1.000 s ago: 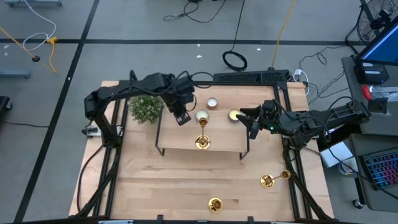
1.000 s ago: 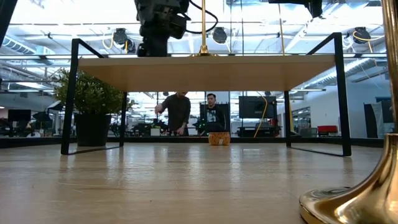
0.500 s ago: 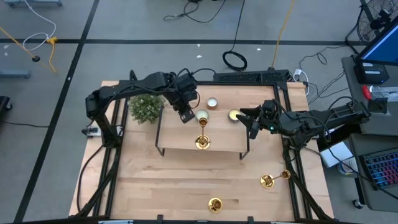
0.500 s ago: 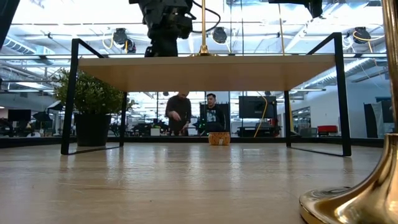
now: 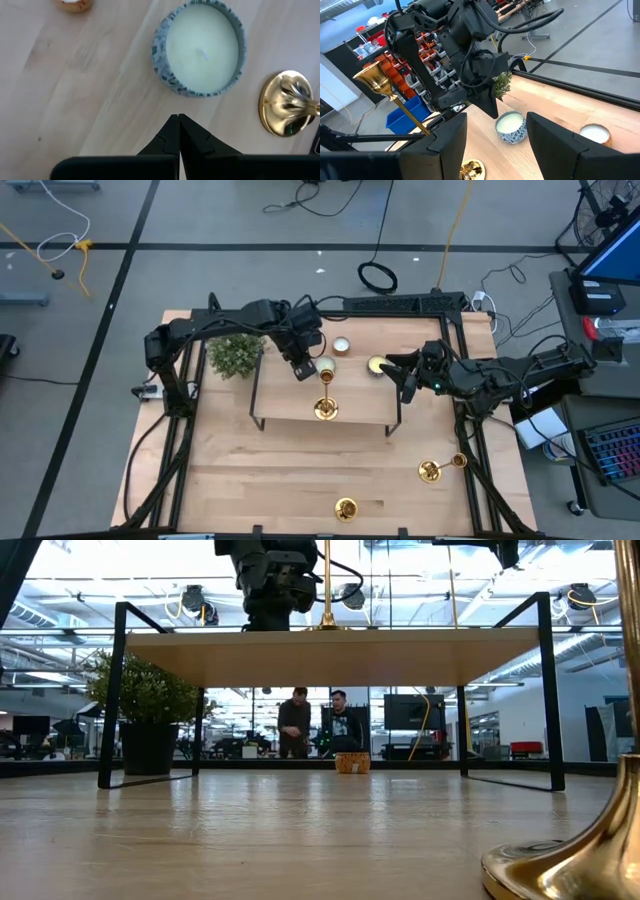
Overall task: Pick & Place candle stick holders
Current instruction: Put the bottom scented candle on the shelf
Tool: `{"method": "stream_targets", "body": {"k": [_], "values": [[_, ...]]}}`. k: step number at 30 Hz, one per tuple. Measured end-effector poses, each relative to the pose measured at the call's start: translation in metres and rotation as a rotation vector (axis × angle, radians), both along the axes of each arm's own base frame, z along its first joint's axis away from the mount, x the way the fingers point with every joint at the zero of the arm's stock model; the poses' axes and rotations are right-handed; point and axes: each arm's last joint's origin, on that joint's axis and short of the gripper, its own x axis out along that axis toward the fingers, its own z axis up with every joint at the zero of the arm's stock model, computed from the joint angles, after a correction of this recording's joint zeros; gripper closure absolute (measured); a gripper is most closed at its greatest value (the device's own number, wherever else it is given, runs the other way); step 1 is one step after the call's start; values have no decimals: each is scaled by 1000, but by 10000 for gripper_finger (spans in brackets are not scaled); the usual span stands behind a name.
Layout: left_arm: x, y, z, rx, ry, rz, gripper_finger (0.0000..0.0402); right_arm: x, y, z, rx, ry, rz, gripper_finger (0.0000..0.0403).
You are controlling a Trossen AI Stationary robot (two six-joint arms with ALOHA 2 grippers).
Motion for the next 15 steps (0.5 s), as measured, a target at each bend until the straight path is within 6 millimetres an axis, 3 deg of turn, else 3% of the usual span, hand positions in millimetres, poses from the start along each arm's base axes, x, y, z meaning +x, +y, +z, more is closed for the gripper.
{"method": "stream_targets", "body": {"k": [15], "values": [[3, 5, -2, -14, -29, -4, 401, 0, 0, 0, 0, 0, 0, 203]]}}
